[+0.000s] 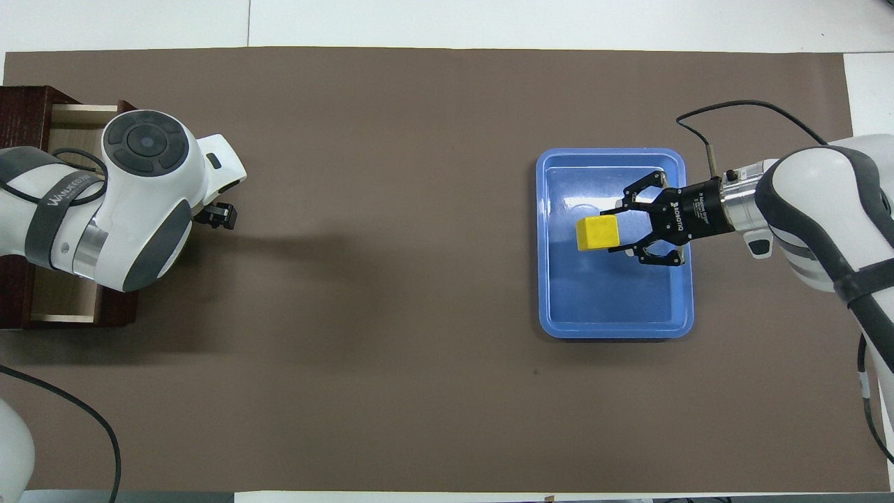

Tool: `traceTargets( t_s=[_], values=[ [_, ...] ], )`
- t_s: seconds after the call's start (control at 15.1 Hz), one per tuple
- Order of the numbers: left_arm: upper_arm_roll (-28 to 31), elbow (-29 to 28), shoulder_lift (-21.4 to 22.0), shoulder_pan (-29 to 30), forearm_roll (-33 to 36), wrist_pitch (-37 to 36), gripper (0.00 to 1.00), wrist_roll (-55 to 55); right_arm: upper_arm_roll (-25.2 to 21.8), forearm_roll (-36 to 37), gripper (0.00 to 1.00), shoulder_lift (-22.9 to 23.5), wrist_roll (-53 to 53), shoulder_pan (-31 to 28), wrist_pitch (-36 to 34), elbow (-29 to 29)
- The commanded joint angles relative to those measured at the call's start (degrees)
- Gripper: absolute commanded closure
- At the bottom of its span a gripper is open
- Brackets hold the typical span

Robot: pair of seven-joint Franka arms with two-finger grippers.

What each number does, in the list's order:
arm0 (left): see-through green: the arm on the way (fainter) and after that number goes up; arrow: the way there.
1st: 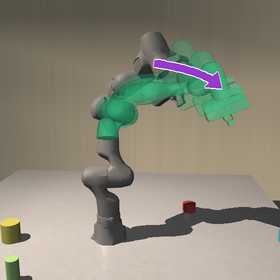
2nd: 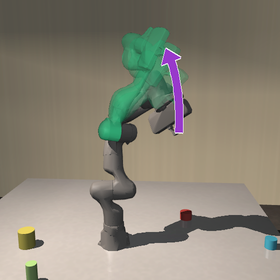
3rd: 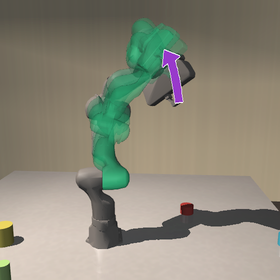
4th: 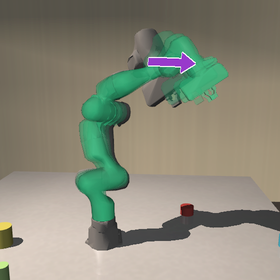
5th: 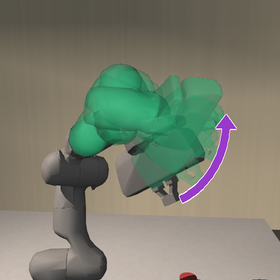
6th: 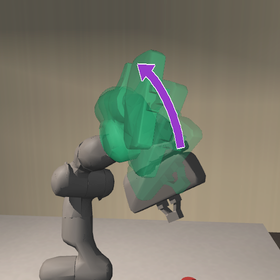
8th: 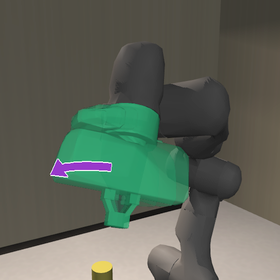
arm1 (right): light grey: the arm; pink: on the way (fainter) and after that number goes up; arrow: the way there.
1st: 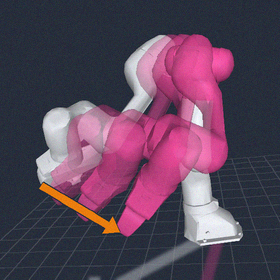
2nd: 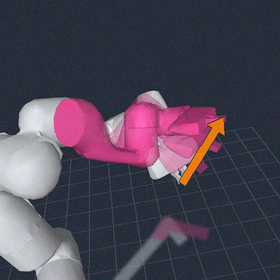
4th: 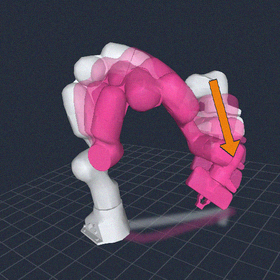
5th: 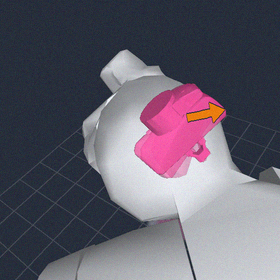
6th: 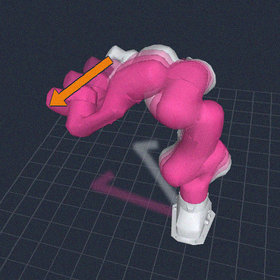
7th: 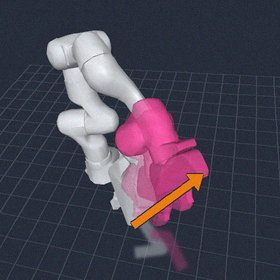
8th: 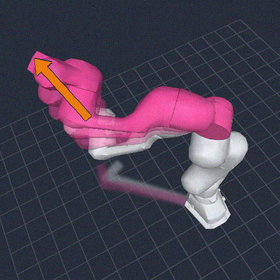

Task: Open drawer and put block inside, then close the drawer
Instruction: 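Lift the block with the right gripper while the left gripper leaves the drawer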

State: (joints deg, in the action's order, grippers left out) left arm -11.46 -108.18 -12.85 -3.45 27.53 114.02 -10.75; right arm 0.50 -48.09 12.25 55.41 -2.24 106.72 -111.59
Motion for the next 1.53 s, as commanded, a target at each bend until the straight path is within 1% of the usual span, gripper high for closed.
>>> traceTargets(
  t_s=[0.0, 0.13, 0.33, 0.46, 0.66, 0.8, 0.99, 1.19, 1.26, 1.33, 1.46],
  values=[
    [0.21, -0.19, 0.9, -2.0, -1.34, -1.08, 0.0, -0.59, 0.37, 2.11, 1.0, -3.02, 6.7, 1.26, -4.49, 2.76],
    [0.21, -0.19, 0.9, -2.0, -1.34, -1.17, 0.0, -0.59, 0.46, 2.38, 1.0, -3.55, 13.72, 2.68, -5.03, 4.88],
    [0.21, -0.19, 0.9, -2.09, -1.69, -1.08, 0.0, -0.33, 0.64, 2.47, 1.0, -4.17, 20.33, 5.92, -5.12, 7.34],
    [0.21, 0.34, 0.9, -2.0, -1.69, -1.25, 0.0, 0.11, 0.73, 2.47, 1.0, -4.17, 22.45, 6.9, -5.12, 8.49],
    [0.21, 2.18, 0.9, -1.83, -2.12, -2.48, 0.0, 1.16, 0.64, 2.56, 1.0, -4.25, 22.63, 7.6, -5.12, 8.75],
    [0.21, 5.42, 0.9, -1.74, -5.01, -4.76, 0.0, 2.3, 0.64, 2.56, 1.0, -4.17, 22.98, 7.95, -4.95, 8.84],
    [0.21, 12.1, 0.72, -2.0, -8.36, -10.82, 0.0, 2.93, 0.64, 2.56, 1.0, -4.17, 22.99, 7.95, -5.03, 8.93],
    [0.56, 17.11, 1.51, -1.91, -16.6, -14.07, 0.0, 1.96, 0.64, 2.56, 1.0, -4.17, 22.99, 7.95, -4.95, 8.93],
    [0.56, 18.35, 1.78, -1.91, -18.2, -15.65, 0.0, 1.09, 0.64, 2.56, 1.0, -4.17, 22.99, 7.95, -4.95, 9.02],
    [0.47, 19.32, 1.95, -2.0, -19.34, -16.97, 0.0, -2.92, 0.64, 2.56, 1.0, -4.17, 23.07, 7.95, -4.95, 9.28],
    [0.04, 20.29, 2.39, -2.61, -21.8, -17.86, 0.0, -16.69, 0.73, 2.56, 1.0, -3.99, 23.95, 8.04, -4.77, 9.63]
  ],
)
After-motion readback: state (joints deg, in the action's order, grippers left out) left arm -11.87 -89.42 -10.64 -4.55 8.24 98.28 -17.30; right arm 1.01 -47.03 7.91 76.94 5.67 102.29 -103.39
